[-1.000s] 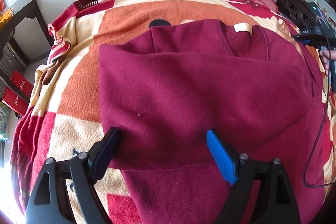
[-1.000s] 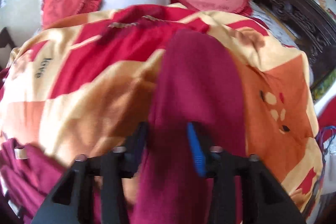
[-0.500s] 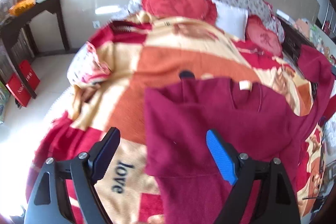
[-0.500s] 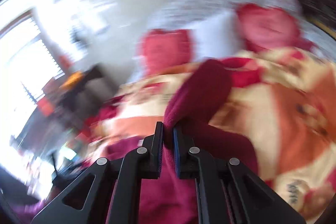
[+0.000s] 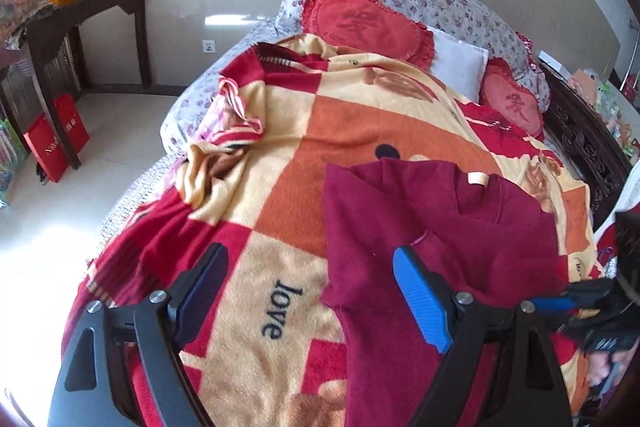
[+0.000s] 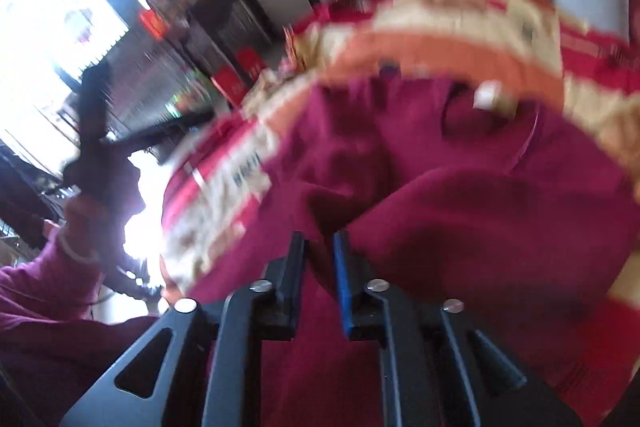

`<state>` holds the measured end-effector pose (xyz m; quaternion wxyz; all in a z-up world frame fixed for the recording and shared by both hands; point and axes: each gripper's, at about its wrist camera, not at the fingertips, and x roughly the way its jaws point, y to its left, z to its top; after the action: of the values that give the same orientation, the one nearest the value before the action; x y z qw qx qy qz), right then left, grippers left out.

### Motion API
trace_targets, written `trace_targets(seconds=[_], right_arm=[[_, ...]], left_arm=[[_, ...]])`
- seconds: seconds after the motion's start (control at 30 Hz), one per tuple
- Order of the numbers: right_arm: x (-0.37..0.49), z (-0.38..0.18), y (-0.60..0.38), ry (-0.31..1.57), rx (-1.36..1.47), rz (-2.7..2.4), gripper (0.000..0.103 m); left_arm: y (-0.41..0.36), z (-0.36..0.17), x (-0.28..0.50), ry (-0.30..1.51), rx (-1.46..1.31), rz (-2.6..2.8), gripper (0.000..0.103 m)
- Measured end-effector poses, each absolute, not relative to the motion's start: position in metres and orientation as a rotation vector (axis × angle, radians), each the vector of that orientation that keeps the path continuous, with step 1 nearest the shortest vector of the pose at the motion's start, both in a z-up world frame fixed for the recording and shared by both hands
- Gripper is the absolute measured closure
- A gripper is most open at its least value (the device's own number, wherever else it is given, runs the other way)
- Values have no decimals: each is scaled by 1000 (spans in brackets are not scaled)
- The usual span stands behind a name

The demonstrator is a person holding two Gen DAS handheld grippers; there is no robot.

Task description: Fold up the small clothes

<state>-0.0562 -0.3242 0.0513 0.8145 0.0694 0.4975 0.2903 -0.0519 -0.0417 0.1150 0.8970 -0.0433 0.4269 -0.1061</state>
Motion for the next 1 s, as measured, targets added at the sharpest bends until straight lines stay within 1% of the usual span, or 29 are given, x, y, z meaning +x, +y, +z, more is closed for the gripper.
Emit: trace_targets(seconds=[0.07, 0.1, 0.17, 0.27, 0.33, 0.37, 0.4, 0.5, 0.53, 0.6, 0.63, 0.67, 0.77, 0.8, 0.83, 0.87, 0.9, 0.93, 1.0], right_arm=[[-62, 36, -321, 1092, 122, 584, 89], [-67, 34, -321, 1092, 115, 572, 88], [-73, 39, -322, 1070, 122, 549, 87], [-70, 65, -319, 980, 148, 560, 85], [-59, 80, -311, 928, 158, 562, 77], [-52, 82, -305, 916, 149, 544, 71], [-40, 79, -295, 921, 139, 514, 68], [8, 43, -270, 1029, 156, 464, 68], [18, 30, -270, 1071, 163, 441, 69], [40, 2, -267, 1176, 188, 458, 94], [39, 7, -266, 1156, 189, 481, 103], [35, 17, -265, 1114, 177, 492, 103], [21, 69, -251, 897, 115, 580, 103], [21, 76, -247, 867, 113, 584, 103], [24, 81, -240, 845, 103, 584, 100], [28, 80, -236, 864, 89, 587, 77], [29, 78, -236, 889, 85, 590, 70], [27, 77, -244, 907, 94, 578, 70], [12, 81, -267, 876, 112, 520, 70]], left_arm=[[-48, 112, -54, 882, -67, -235, 15], [-54, 109, -53, 882, -50, -248, 14], [-65, 104, -50, 889, -25, -262, 14], [-71, 99, -48, 897, -58, -258, 14], [-70, 96, -49, 905, -96, -265, 14], [-68, 94, -50, 910, -103, -261, 14], [-67, 94, -50, 913, -102, -255, 14], [-56, 94, -51, 916, -88, -232, 14], [-49, 96, -52, 914, -86, -223, 14], [-36, 100, -54, 902, -85, -204, 14], [-28, 103, -55, 893, -85, -191, 14], [-22, 105, -56, 884, -89, -181, 14], [-6, 111, -51, 861, -126, -144, 14], [-4, 112, -47, 858, -145, -141, 14], [-4, 113, -44, 860, -164, -139, 14], [-4, 114, -42, 861, -180, -143, 14], [-6, 115, -42, 852, -199, -159, 14], [-8, 114, -42, 844, -202, -170, 13], [-15, 111, -42, 839, -183, -185, 8]])
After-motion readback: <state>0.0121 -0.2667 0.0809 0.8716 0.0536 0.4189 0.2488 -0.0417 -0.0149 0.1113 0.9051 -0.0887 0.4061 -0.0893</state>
